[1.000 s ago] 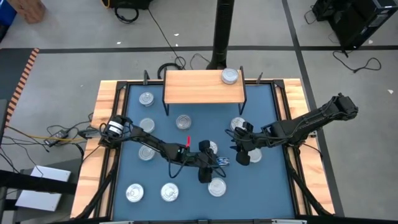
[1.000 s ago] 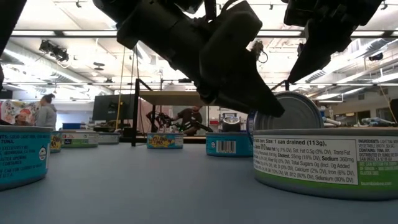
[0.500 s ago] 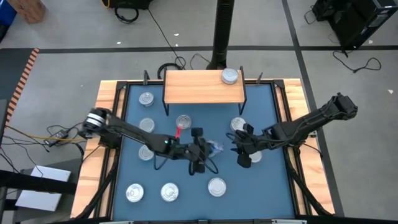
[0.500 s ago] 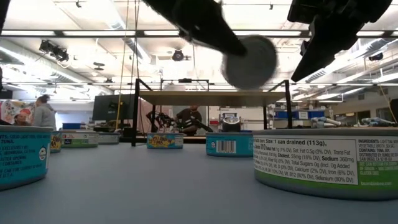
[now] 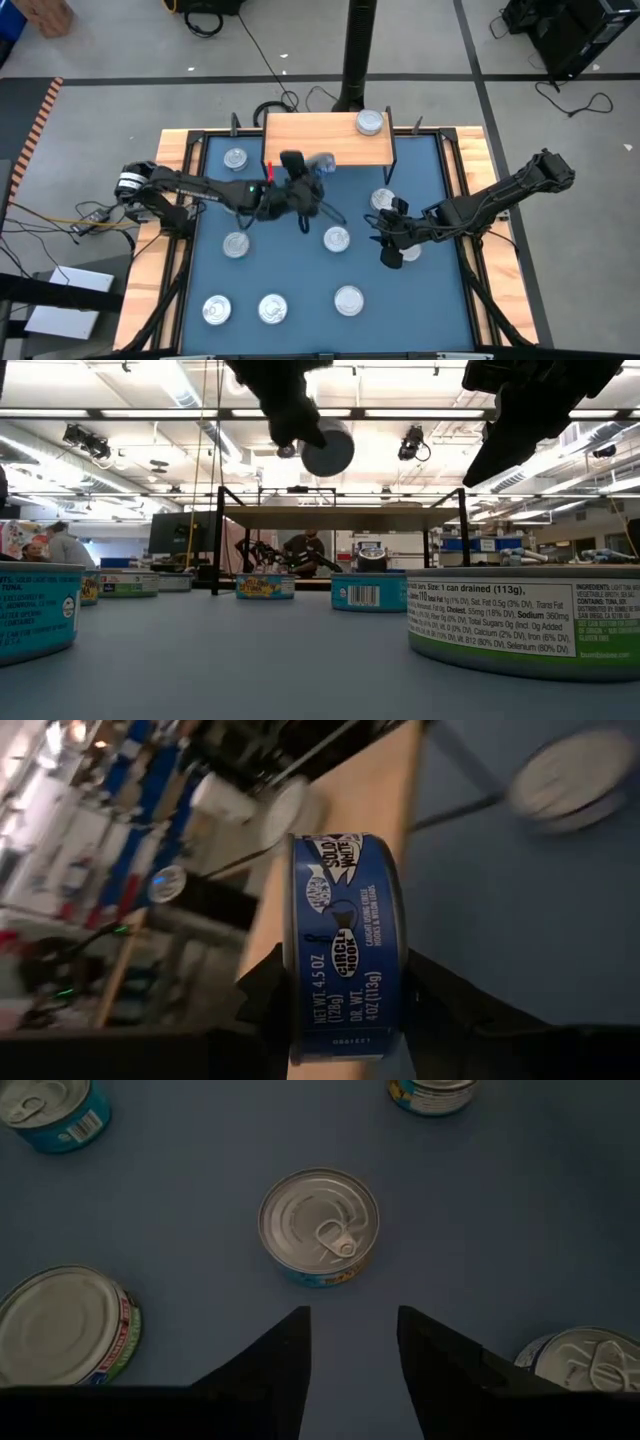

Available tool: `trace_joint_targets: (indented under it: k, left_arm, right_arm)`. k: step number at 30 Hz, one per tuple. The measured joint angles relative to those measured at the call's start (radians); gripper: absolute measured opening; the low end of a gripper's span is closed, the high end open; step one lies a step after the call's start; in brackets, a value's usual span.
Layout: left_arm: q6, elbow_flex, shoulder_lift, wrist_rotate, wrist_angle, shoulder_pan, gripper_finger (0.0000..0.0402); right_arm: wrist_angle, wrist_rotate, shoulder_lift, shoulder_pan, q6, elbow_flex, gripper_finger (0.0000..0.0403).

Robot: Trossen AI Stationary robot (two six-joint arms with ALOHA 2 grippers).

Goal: Stack canned seafood by type on shelf
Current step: Put the blue tuna can on the shelf

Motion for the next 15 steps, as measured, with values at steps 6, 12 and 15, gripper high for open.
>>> trace_joint_targets:
  k: [6, 12, 15]
  left_arm:
    - [0.068, 0.000, 0.000, 0.018, 0.008, 0.151, 0.0147]
    - [0.155, 0.000, 0.006, 0.036, 0.018, 0.273, 0.0147]
    - [0.193, 0.000, 0.010, 0.038, -0.001, 0.321, 0.0147]
  right_arm:
    - [0.001, 0.000, 0.000, 0.000, 0.000, 0.000, 0.0157]
    - [0.001, 0.002, 0.000, 0.000, -0.016, 0.000, 0.0157]
    - [0.001, 0.002, 0.000, 0.000, -0.017, 0.000, 0.0157]
